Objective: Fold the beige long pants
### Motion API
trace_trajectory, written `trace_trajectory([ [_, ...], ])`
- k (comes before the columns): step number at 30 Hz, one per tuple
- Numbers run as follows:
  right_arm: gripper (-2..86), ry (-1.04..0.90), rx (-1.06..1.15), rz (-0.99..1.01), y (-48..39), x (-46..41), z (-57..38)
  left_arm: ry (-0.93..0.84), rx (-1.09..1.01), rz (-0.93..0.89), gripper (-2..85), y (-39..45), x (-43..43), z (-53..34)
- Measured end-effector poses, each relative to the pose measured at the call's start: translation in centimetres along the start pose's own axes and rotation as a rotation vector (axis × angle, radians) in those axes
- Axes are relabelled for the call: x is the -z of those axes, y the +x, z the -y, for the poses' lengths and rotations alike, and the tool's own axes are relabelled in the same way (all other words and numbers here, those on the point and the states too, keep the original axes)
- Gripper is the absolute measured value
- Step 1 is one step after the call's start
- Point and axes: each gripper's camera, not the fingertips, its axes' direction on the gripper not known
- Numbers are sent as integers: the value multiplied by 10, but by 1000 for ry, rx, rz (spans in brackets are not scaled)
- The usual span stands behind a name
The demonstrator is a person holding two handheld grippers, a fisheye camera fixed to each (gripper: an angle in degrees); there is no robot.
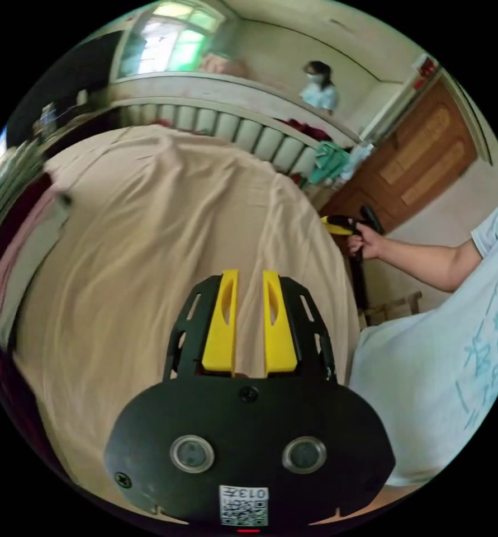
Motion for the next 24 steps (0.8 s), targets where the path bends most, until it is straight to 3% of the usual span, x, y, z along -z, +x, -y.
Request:
trace_trajectory([
  [4, 139, 47, -166, 243, 70, -9, -22, -61, -124, -188, 95, 18, -65, 124],
  [9, 140, 82, -230, 447, 108, -28, -26, -176, -172, -237, 117, 37, -113, 218],
  [14, 48, 170, -175, 644, 111, -32, -16, -283, -234, -224, 65, 65, -133, 264],
  [19, 32, 242, 51, 474, 64, 20, -14, -259, -348, -131, 12, 96, -107, 279],
  [24, 35, 265, 490, 6, -39, 60, -33, -41, -454, -31, 16, 126, -57, 270],
])
